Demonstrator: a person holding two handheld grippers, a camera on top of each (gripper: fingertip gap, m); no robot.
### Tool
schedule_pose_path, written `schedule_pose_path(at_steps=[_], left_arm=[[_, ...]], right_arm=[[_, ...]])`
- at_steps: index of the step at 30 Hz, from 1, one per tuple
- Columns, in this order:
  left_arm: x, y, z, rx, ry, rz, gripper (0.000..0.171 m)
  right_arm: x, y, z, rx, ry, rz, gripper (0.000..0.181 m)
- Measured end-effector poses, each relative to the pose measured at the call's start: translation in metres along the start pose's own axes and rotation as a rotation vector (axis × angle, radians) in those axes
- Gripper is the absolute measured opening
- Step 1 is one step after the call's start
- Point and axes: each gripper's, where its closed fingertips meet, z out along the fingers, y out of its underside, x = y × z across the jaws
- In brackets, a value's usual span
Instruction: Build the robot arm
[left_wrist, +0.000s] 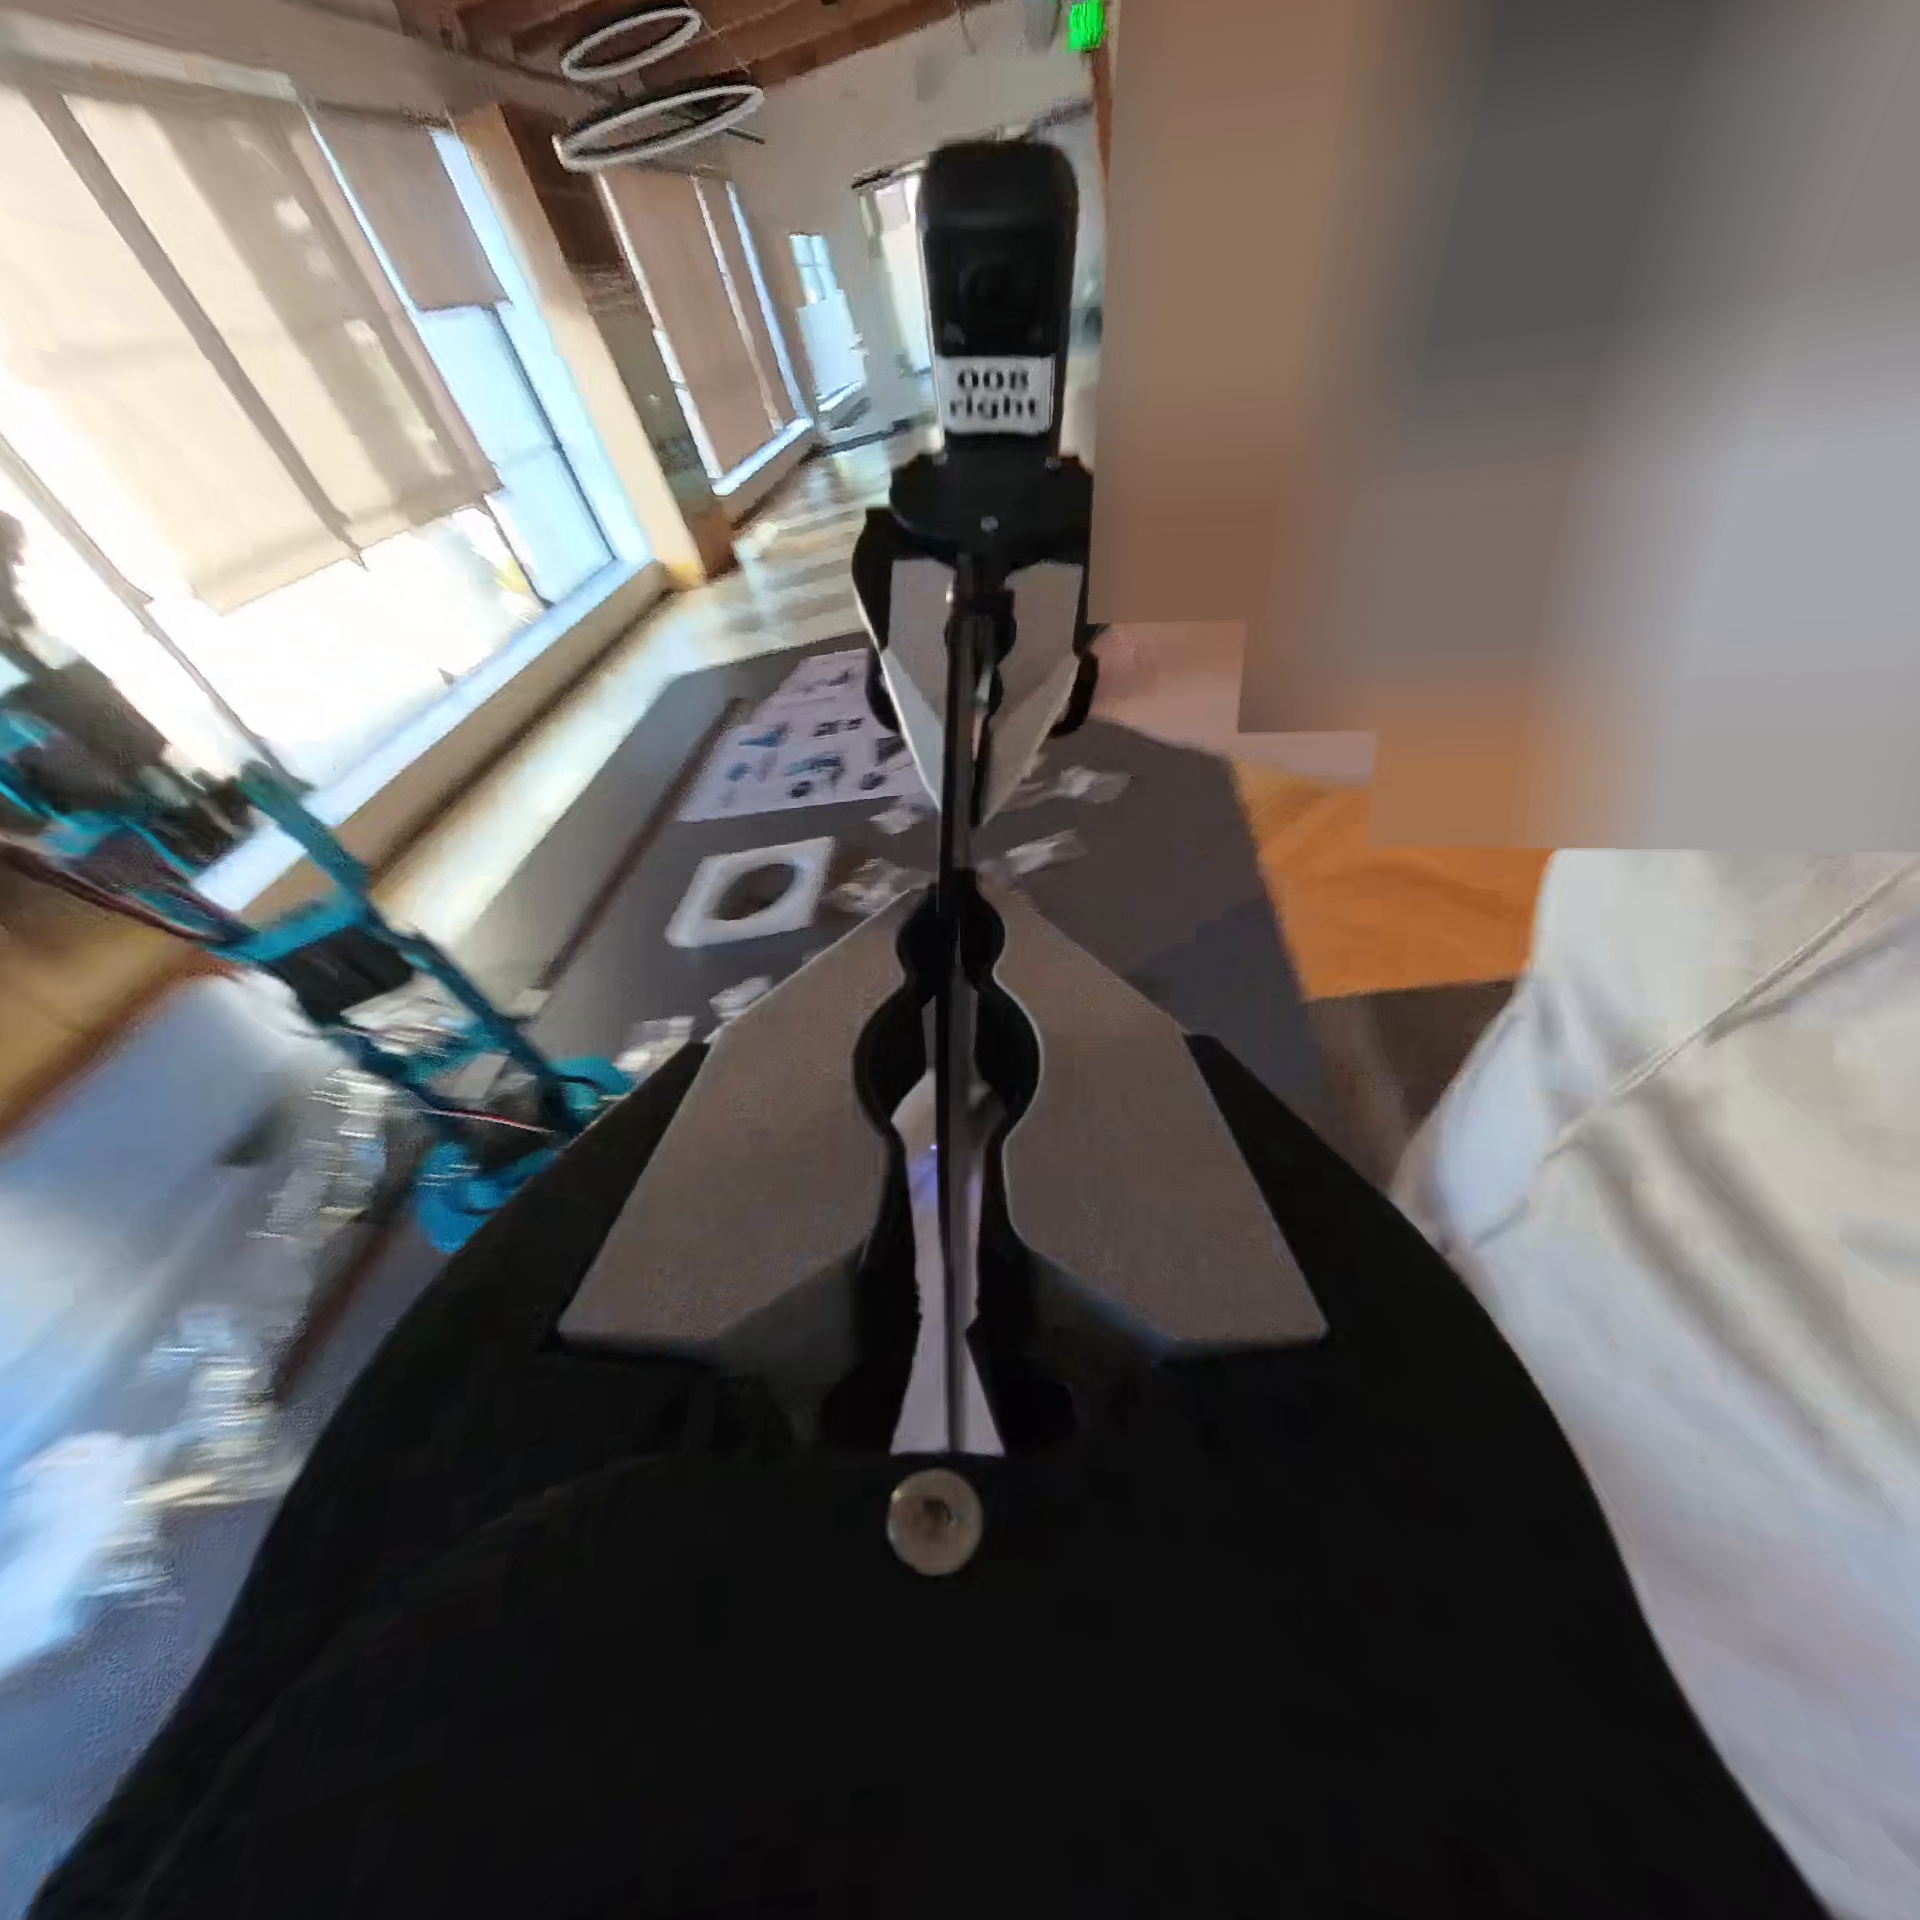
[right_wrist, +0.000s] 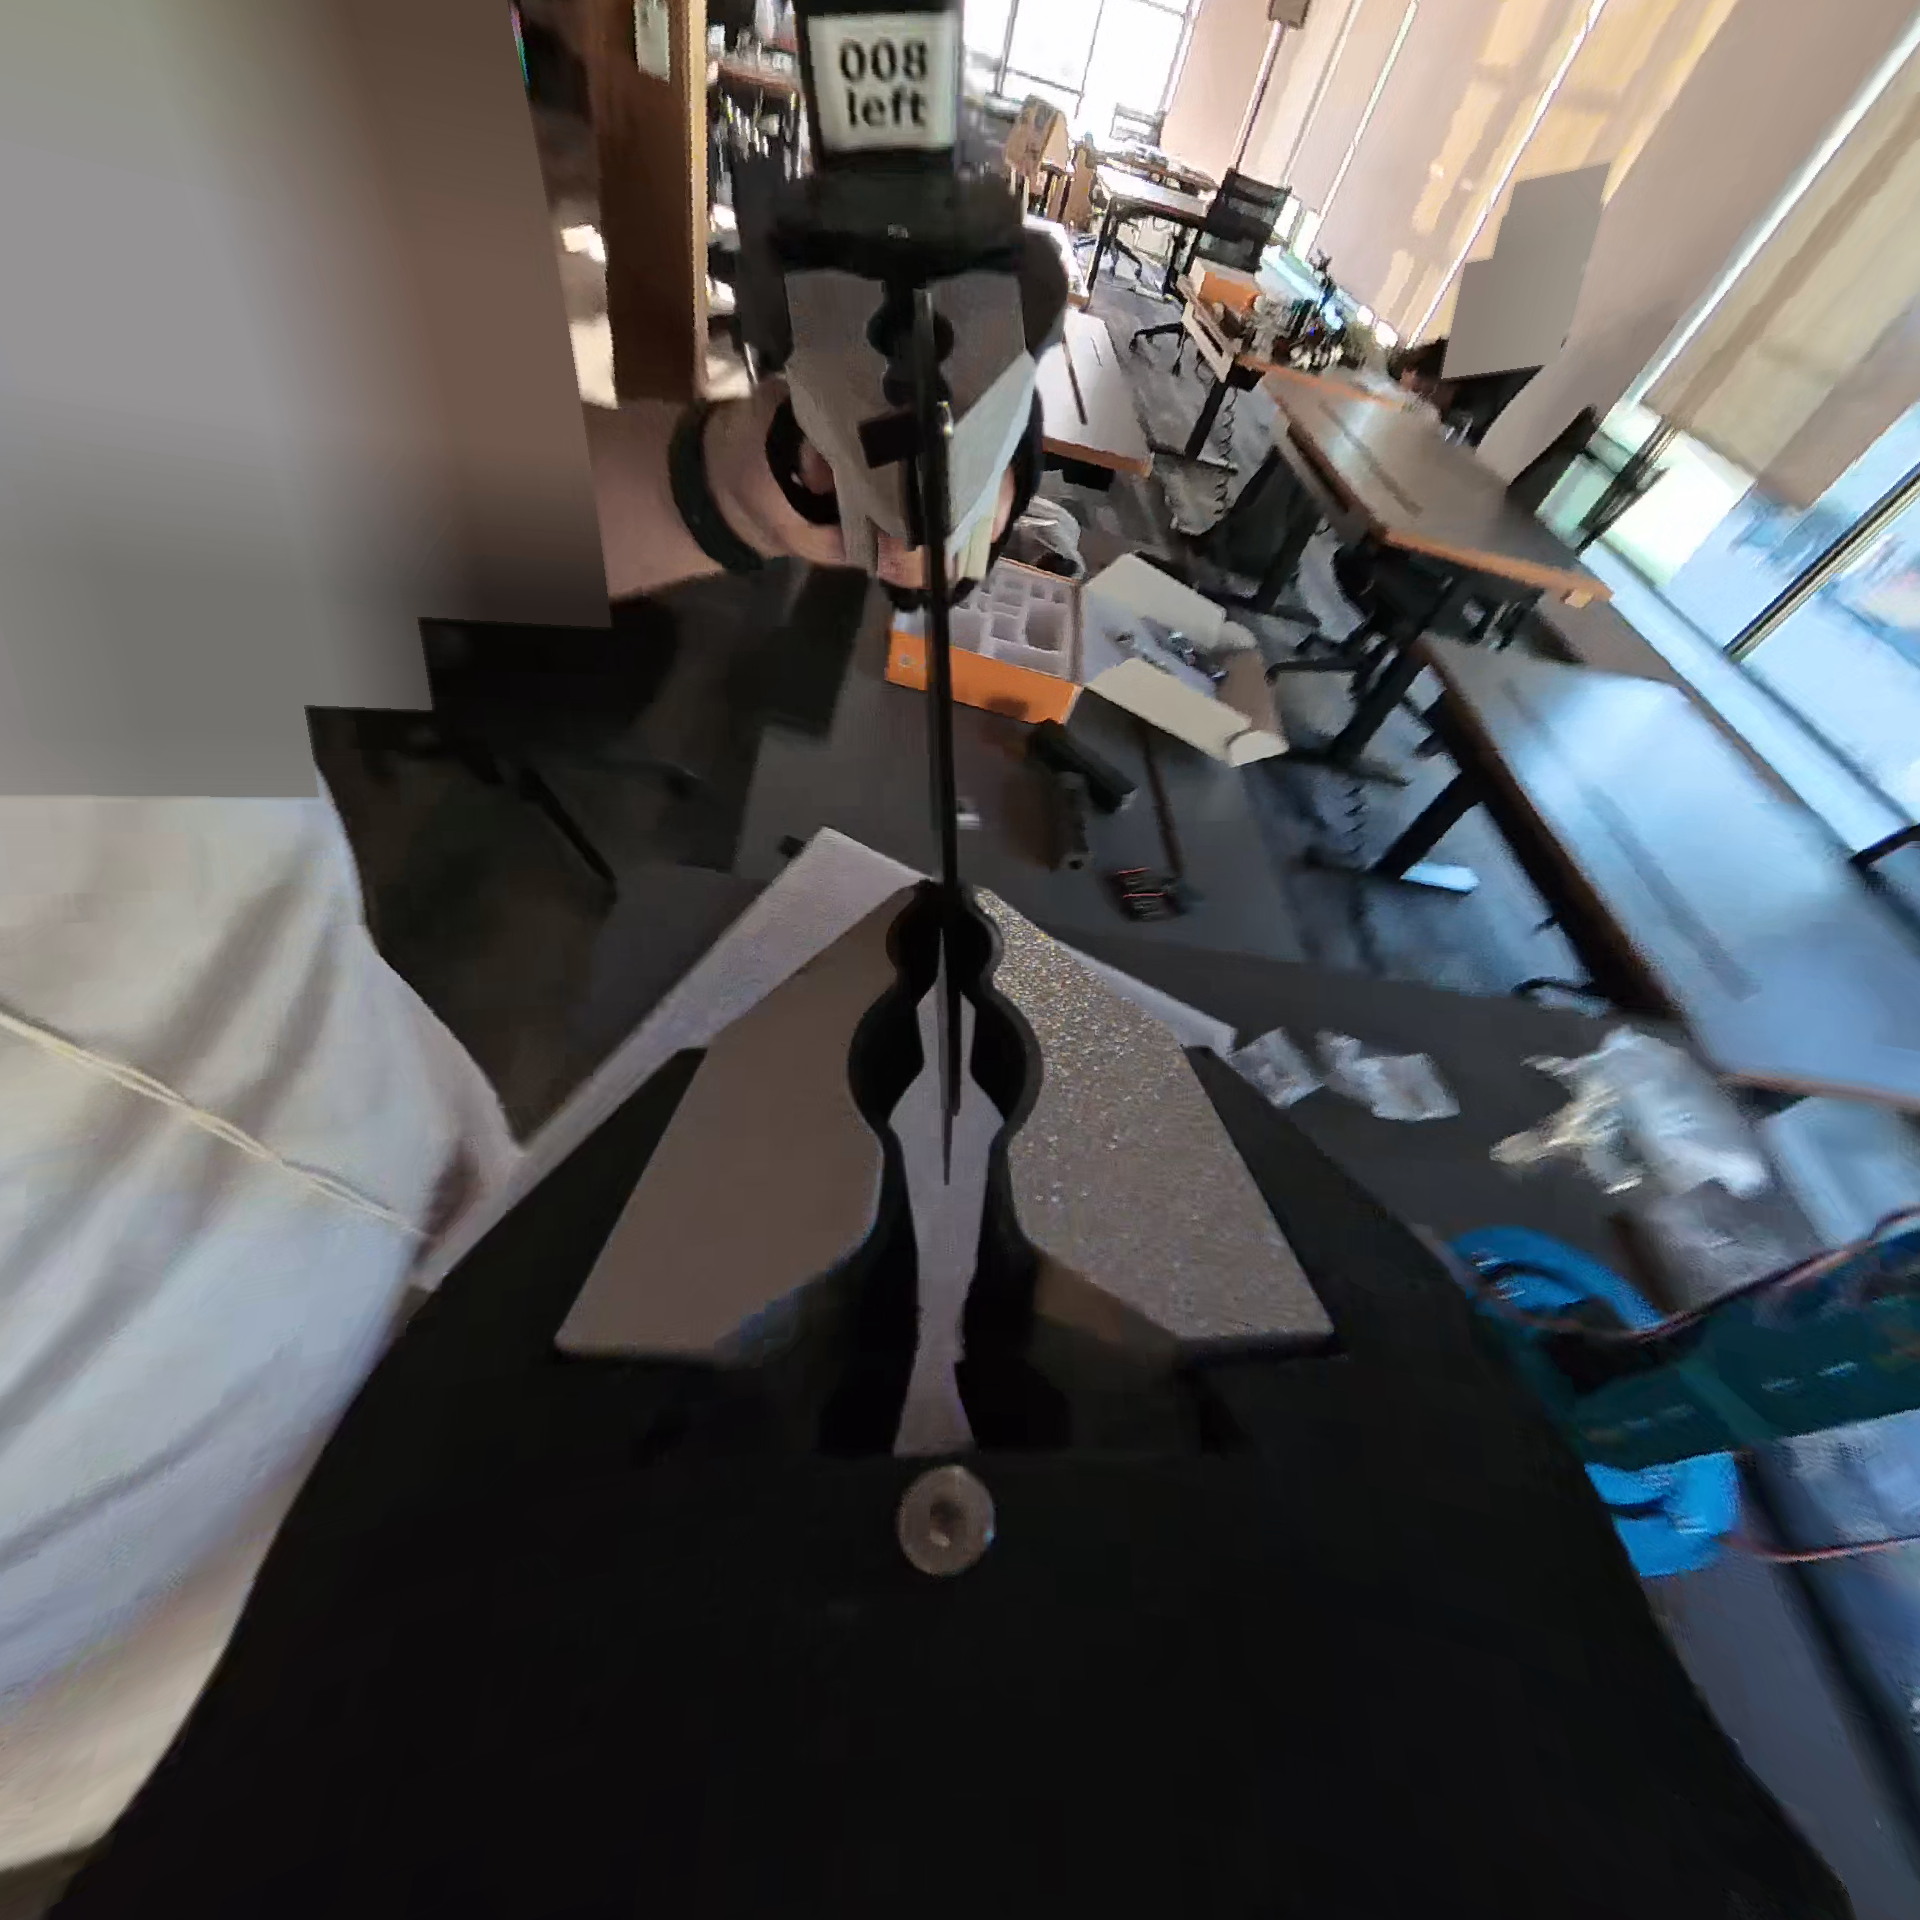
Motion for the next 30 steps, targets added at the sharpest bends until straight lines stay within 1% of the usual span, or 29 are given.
schedule_pose_path(at_steps=[1,2,3,5,7,8,10,11,12,13,16,19,21,23,25,28,29,30], left_arm=[[0.004,0.001,-0.003,-0.021,-0.033,0.108,0.0],[0.007,0.003,-0.006,-0.036,-0.058,0.183,0.0],[0.009,0.007,-0.009,-0.042,-0.076,0.216,0.0],[0.011,0.018,-0.015,-0.051,-0.103,0.226,0.0],[0.012,0.031,-0.021,-0.089,-0.134,0.273,0.0],[0.013,0.04,-0.024,-0.139,-0.166,0.344,0.0],[0.014,0.063,-0.028,-0.305,-0.228,0.528,0.0],[0.013,0.076,-0.03,-0.388,-0.254,0.595,0.0],[0.012,0.089,-0.031,-0.445,-0.278,0.628,0.0],[0.011,0.101,-0.031,-0.48,-0.302,0.644,0.0],[0.011,0.133,-0.028,-0.536,-0.351,0.683,0.0],[0.017,0.156,-0.019,-0.581,-0.372,0.785,0.0],[0.023,0.17,-0.014,-0.616,-0.376,0.853,0.0],[0.033,0.182,-0.009,-0.639,-0.375,0.871,0.0],[0.044,0.199,-0.005,-0.664,-0.34,0.841,0.005],[0.056,0.223,0.001,-0.694,-0.285,0.751,0.014],[0.058,0.227,0.002,-0.686,-0.288,0.71,0.016],[0.06,0.229,0.003,-0.675,-0.293,0.665,0.022]], right_arm=[[0.0,-0.001,0.002,-0.023,0.02,-0.083,0.0],[-0.001,-0.001,0.006,-0.044,0.03,-0.145,0.0],[-0.002,0.001,0.01,-0.064,0.047,-0.207,0.0],[-0.003,0.005,0.019,-0.108,0.099,-0.36,0.0],[-0.002,0.013,0.029,-0.156,0.124,-0.482,0.001],[-0.001,0.018,0.035,-0.178,0.131,-0.543,0.001],[-0.001,0.033,0.046,-0.231,0.136,-0.65,0.0],[-0.001,0.041,0.052,-0.251,0.148,-0.708,0.0],[-0.002,0.05,0.057,-0.267,0.163,-0.766,0.0],[-0.004,0.059,0.062,-0.281,0.183,-0.809,0.0],[-0.01,0.085,0.07,-0.285,0.243,-0.902,0.001],[-0.016,0.113,0.073,-0.268,0.312,-0.979,0.0],[-0.022,0.128,0.074,-0.27,0.33,-1.019,0.0],[-0.031,0.14,0.075,-0.264,0.326,-1.045,0.0],[-0.04,0.154,0.077,-0.275,0.319,-1.08,0.0],[-0.047,0.172,0.08,-0.31,0.286,-1.075,0.002],[-0.048,0.174,0.079,-0.311,0.291,-1.077,0.002],[-0.048,0.176,0.079,-0.315,0.297,-1.082,0.002]])
